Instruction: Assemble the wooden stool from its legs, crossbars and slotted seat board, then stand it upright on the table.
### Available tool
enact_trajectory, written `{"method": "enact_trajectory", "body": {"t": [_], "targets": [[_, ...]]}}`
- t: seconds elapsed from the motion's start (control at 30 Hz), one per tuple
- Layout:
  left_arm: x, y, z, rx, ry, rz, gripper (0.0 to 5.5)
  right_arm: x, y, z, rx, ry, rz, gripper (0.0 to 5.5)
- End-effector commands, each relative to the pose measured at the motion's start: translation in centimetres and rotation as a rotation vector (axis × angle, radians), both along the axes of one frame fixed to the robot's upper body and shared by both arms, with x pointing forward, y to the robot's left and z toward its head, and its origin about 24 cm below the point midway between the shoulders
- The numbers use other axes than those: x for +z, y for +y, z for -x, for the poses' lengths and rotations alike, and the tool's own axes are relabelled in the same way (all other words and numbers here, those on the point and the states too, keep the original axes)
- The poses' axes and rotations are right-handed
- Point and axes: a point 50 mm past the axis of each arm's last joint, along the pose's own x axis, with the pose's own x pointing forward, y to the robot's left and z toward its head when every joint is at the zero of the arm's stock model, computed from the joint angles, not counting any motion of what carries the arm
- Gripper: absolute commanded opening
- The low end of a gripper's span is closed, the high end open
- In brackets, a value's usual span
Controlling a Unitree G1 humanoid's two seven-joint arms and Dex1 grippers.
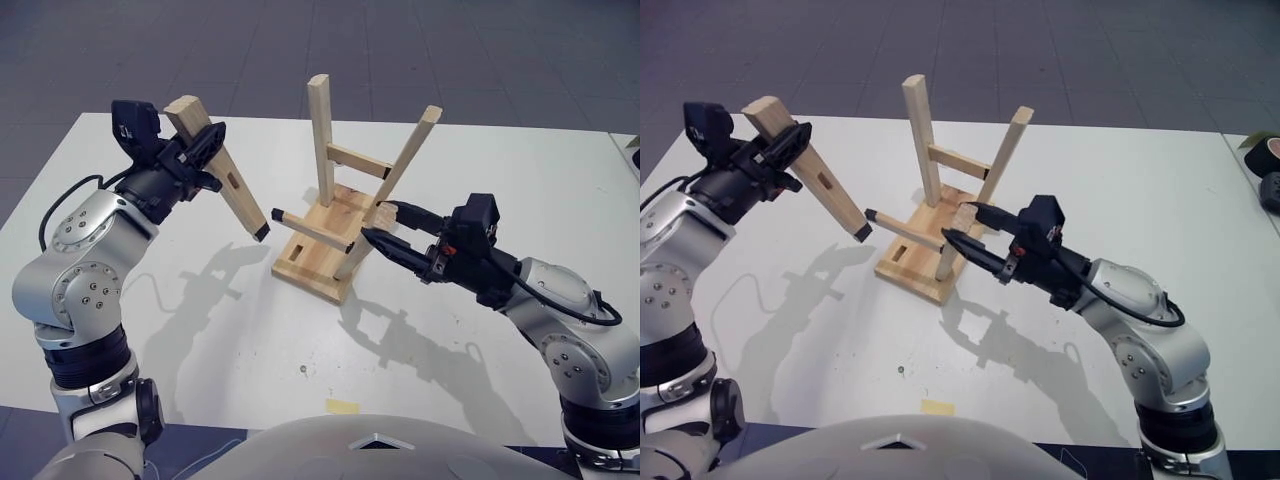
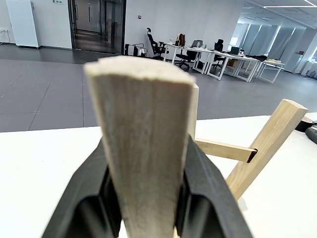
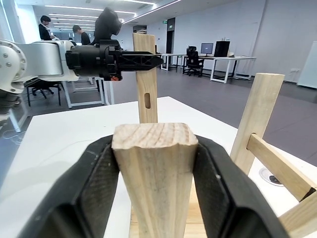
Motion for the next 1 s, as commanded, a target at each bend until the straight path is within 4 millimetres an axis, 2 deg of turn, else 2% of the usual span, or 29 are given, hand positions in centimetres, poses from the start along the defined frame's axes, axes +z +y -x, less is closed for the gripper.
{"method": "enact_trajectory", "body": {"t": [0.03,0.27,0.5,0.77,1.0], "targets": [[0.8,-1.1,-0.7,-0.014,-0.034,0.028,1.04,-1.5,0.2,-0.1,-0.099,0.036,0.019,2.12],[-1.2,-1.9,-1.0,0.001,0.015,0.164,1.04,-2.0,1.1,-0.1,-0.109,0.047,-0.016,2.12],[-4.0,-2.7,-1.4,-0.014,0.062,0.165,1.04,-2.4,1.5,-0.1,-0.100,0.060,-0.030,2.12],[-3.8,-3.0,-2.5,-0.021,-0.027,0.085,1.04,-2.1,1.5,-0.6,-0.084,0.051,-0.026,2.12],[-4.5,-2.1,-1.2,-0.062,-0.014,-0.009,1.04,-2.1,1.2,-0.8,-0.102,0.050,-0.020,2.12]]}}
